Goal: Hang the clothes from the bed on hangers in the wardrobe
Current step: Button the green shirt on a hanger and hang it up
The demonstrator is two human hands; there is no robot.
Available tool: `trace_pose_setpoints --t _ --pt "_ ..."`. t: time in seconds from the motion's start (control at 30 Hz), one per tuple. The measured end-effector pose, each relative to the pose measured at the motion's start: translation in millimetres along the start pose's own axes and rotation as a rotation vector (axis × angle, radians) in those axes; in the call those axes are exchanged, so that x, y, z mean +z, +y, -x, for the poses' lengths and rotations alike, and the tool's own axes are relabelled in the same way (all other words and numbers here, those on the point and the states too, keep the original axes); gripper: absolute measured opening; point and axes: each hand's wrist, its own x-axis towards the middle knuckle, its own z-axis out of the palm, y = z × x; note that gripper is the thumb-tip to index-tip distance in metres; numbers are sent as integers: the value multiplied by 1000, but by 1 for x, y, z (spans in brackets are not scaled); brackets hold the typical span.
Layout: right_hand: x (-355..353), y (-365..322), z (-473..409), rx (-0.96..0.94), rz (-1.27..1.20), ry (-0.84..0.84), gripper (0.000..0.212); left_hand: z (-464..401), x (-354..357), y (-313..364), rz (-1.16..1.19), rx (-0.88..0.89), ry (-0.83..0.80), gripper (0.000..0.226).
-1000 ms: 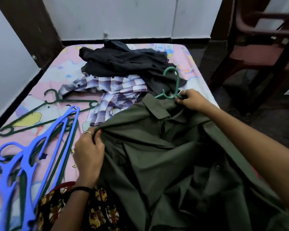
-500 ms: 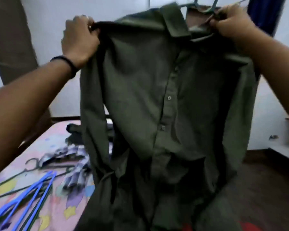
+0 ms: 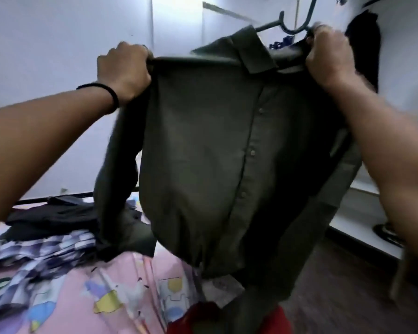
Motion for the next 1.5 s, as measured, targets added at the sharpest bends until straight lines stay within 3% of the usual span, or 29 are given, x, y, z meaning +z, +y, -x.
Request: trace_pose_setpoints --t 0.1,0.2,0.37,0.6,0.83,1.13,1.27,1.33,1.4,1.47,1.5 --pt "6 24 13 36 55 32 41 9 28 20 45 -21 -33 34" --pt "22 44 21 1 106 -48 40 16 62 36 34 8 -149 28" --pt "61 93 37 0 154 -74 39 18 126 63 94 -24 -203 26" --pt "130 169 30 -5 268 -63 39 -17 238 109 150 4 -74 26" --pt "234 235 0 25 264 -42 22 -64 354 132 313 32 -37 29" --pt "381 290 -10 108 326 -175 19 -109 534 120 337 137 -196 34" --pt "401 320 -54 254 362 -416 24 -156 581 135 247 211 -447 35" --pt "399 340 -82 330 257 -536 26 -192 593 141 302 270 -706 34" --pt "394 357 -108 346 92 -527 23 -224 588 162 475 363 -962 28" --pt "383 371 -135 310 -3 -501 20 -256 574 211 758 335 -1099 58" --pt "377 374 -148 283 -23 -497 18 -273 567 241 858 329 -1055 73"
